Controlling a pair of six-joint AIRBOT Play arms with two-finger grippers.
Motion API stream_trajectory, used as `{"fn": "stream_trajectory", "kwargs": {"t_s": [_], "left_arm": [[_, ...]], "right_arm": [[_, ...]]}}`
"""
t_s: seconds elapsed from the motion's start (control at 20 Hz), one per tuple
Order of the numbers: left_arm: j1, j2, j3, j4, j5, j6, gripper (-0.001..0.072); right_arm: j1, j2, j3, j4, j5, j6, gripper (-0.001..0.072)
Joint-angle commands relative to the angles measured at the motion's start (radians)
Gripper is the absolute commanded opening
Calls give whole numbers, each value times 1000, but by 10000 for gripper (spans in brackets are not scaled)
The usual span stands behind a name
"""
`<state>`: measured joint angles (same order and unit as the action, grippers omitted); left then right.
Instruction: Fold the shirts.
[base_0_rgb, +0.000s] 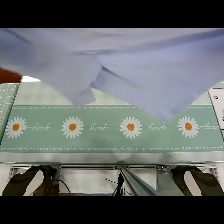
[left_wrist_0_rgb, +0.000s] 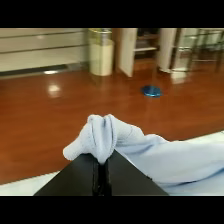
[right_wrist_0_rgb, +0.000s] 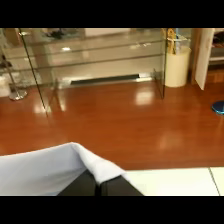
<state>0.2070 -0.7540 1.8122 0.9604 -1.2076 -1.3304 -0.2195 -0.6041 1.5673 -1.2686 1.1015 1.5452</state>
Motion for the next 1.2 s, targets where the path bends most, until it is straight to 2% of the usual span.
{"fn": "stream_trajectory", "kwargs": {"t_s": [0.0,0.25,0.4,0.45,0.5,0.65,0.8,0.95,1.15], "left_arm": [[0,64,65,147,-134,-98,27],[0,135,65,77,-407,-158,27],[0,141,58,76,-601,-206,28],[0,141,35,76,-636,-213,28],[-2,148,-9,68,-635,-216,28],[-2,149,-200,33,-634,-212,28],[-2,145,-522,34,-555,-137,28],[-2,103,-851,31,-387,-113,28],[-2,-25,-1131,-102,-86,21,29]], "right_arm": [[-8,2,80,-49,180,16,35],[-8,2,159,-48,405,-17,35],[-8,-8,165,-69,602,-39,35],[-8,-29,165,-71,714,-48,35],[-3,-50,151,-56,754,-34,35],[16,-98,27,-31,754,-59,35],[16,-177,-168,-31,722,-100,35],[16,-297,-324,-11,584,-125,35],[16,-494,-353,105,350,-169,35]]}}
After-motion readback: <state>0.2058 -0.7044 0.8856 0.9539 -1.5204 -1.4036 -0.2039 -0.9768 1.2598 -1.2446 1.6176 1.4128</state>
